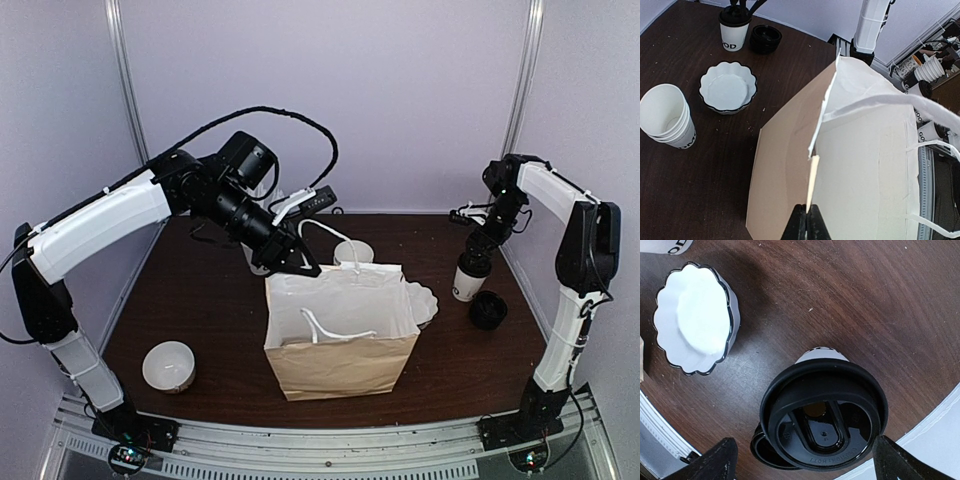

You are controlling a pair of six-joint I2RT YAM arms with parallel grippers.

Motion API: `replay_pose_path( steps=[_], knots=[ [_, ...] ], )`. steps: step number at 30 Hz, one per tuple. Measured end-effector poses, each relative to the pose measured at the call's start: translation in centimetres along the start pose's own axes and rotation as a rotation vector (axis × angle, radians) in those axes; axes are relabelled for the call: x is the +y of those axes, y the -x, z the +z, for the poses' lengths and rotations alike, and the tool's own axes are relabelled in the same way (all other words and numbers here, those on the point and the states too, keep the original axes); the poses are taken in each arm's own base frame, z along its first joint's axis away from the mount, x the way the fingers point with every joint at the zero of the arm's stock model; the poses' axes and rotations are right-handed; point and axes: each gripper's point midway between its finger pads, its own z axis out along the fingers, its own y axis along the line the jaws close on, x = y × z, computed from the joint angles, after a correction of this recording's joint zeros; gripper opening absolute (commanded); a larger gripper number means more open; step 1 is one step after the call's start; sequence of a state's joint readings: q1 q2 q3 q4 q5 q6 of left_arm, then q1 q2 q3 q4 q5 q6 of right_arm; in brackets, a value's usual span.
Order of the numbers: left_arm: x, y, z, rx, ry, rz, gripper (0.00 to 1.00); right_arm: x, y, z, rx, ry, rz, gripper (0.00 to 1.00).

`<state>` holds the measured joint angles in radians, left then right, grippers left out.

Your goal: Pack the takeout coffee

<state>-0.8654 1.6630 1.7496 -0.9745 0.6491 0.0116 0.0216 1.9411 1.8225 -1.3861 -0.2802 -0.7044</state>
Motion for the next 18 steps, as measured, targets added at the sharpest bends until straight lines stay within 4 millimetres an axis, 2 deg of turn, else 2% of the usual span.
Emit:
replay_pose_path(
  steps=[5,7,11,18],
  knots=[
    [0.0,0.0,0.0,0.0,0.0,0.0,0.0,0.0,0.0,0.0,-0.002,0.002,-0.003,0.98],
    [0.0,0.0,0.0,0.0,0.0,0.0,0.0,-0.2,0.2,0.0,-0.007,-0.008,-0.002,0.92],
    [0.0,0.0,0.0,0.001,-0.001,-0.001,0.0,-0.6,0.4,0.0,-0.014,-0.028,0.003,0.87],
    [0.2,-0.1,0.3,0.006,-0.002,-0.005,0.0,-1.1,0.7,0.0,-0.025,-0.047,0.01,0.93]
  ],
)
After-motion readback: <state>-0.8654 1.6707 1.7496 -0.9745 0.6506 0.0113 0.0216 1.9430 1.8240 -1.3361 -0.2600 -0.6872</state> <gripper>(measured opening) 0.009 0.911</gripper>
